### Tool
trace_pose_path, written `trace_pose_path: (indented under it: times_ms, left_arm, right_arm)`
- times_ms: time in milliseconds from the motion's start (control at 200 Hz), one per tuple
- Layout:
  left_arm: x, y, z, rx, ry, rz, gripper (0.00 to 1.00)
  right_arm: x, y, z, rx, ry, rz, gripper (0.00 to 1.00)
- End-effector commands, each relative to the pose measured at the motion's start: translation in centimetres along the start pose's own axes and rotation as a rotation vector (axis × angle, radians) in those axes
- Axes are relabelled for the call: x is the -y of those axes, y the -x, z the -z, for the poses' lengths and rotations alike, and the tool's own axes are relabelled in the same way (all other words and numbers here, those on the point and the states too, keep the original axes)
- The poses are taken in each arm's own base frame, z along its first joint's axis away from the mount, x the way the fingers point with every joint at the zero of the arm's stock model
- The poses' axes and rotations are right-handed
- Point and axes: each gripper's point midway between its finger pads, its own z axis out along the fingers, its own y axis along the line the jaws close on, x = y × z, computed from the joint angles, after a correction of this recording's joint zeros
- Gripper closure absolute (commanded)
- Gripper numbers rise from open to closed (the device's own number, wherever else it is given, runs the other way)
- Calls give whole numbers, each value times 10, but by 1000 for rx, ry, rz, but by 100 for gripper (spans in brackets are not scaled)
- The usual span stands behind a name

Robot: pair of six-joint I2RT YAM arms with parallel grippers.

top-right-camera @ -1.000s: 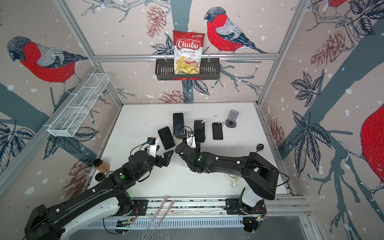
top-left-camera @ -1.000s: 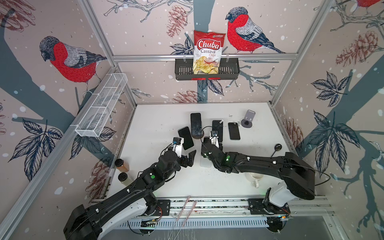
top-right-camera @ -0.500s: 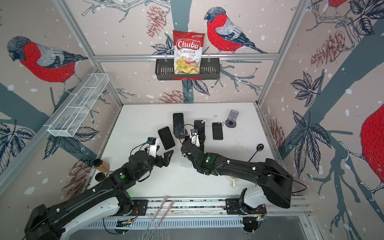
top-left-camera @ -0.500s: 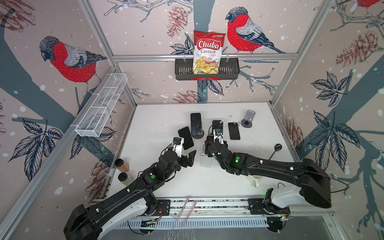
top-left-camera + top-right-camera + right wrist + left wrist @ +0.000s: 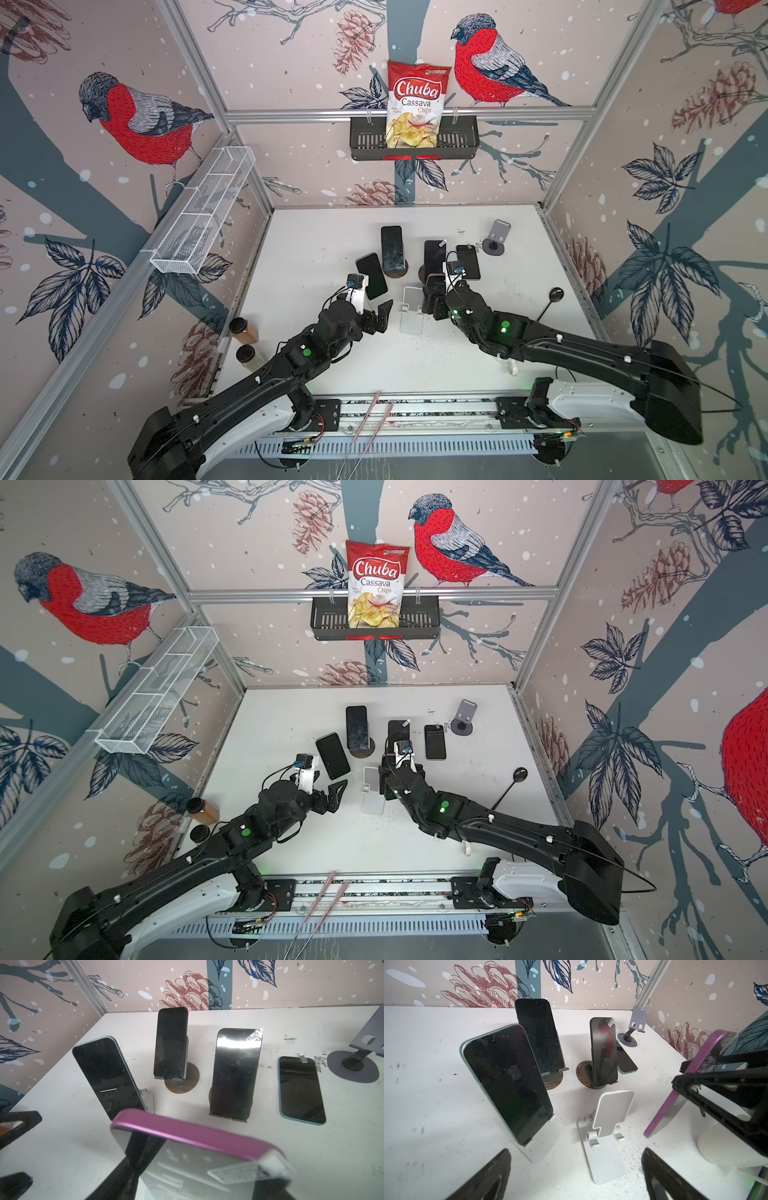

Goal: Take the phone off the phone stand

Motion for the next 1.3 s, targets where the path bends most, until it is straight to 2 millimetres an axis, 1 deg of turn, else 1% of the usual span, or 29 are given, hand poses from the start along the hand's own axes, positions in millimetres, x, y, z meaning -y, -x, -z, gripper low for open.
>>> trace_pose_path:
  times_ms: [0, 240, 345, 496, 886, 1127, 1162, 1172, 1197, 1297]
  left_arm:
    - [3, 11, 0, 34, -9, 7, 3]
    - [9, 14, -4, 37, -29, 12, 3]
    - [10, 15, -5, 31, -31, 11, 3]
    - [12, 17, -7, 31, -34, 8, 3]
    - [11, 15, -9, 24, -30, 2, 3]
    - [10, 13, -12, 17, -23, -9, 3]
    - [10, 13, -13, 14, -22, -12, 3]
    - [10, 12, -13, 12, -22, -12, 3]
    - [10, 12, -13, 11, -22, -12, 3]
    - [11, 12, -14, 10, -28, -13, 3]
  right_arm:
    - [2, -10, 5, -28, 25, 10, 32]
    - [17, -40, 10, -90, 21, -7, 32]
    - [23, -54, 7, -124, 18, -11, 33]
    - [30, -68, 0, -156, 21, -34, 32]
    - [46, -85, -18, -260, 3, -72, 33]
    - [51, -91, -29, -309, -26, -81, 33]
    - [52, -89, -30, -309, -23, -89, 33]
    - [53, -94, -32, -327, -32, -85, 33]
    - [54, -98, -34, -340, -36, -83, 33]
    - [56, -102, -40, -364, -37, -87, 34]
